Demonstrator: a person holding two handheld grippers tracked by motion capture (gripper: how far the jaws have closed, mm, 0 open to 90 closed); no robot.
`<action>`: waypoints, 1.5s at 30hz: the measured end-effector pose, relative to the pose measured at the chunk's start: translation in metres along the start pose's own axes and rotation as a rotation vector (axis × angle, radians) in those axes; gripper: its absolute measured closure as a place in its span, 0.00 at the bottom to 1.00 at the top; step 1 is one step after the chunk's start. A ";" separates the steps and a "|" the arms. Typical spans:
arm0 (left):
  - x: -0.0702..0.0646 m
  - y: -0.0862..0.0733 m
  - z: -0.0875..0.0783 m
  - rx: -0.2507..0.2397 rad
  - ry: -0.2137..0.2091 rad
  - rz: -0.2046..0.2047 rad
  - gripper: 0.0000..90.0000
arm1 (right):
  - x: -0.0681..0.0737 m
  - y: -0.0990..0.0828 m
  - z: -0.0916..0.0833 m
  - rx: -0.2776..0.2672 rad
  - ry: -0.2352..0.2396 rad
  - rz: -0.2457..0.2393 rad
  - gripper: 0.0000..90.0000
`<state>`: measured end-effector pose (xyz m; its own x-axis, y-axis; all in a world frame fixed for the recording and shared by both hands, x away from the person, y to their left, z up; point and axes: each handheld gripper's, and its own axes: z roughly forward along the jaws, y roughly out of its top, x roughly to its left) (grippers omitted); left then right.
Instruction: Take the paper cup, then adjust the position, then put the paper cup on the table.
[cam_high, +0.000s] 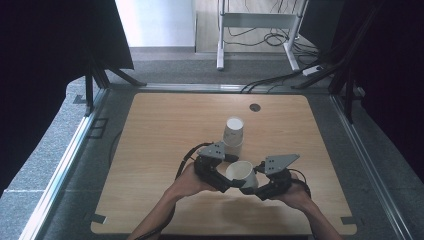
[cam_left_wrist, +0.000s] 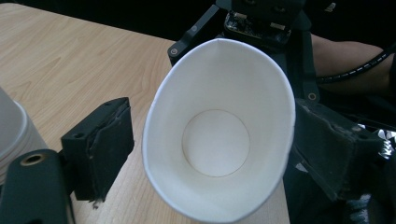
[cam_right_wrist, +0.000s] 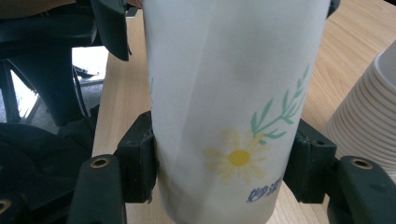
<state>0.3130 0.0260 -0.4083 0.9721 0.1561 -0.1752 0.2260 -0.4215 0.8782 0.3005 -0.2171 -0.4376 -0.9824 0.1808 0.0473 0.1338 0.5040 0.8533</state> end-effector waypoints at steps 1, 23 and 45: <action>0.000 0.000 0.000 -0.001 -0.002 0.004 0.17 | 0.000 0.000 0.000 -0.001 0.003 0.000 0.41; -0.007 0.007 -0.004 0.026 0.035 0.079 0.34 | -0.003 -0.004 0.007 0.031 0.006 0.027 0.15; -0.011 0.014 -0.004 0.196 0.176 0.138 0.34 | -0.005 -0.009 0.001 0.074 -0.109 0.066 0.05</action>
<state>0.3055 0.0219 -0.3927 0.9725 0.2303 0.0351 0.1164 -0.6110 0.7830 0.3041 -0.2215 -0.4465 -0.9517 0.3044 0.0413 0.2105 0.5486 0.8092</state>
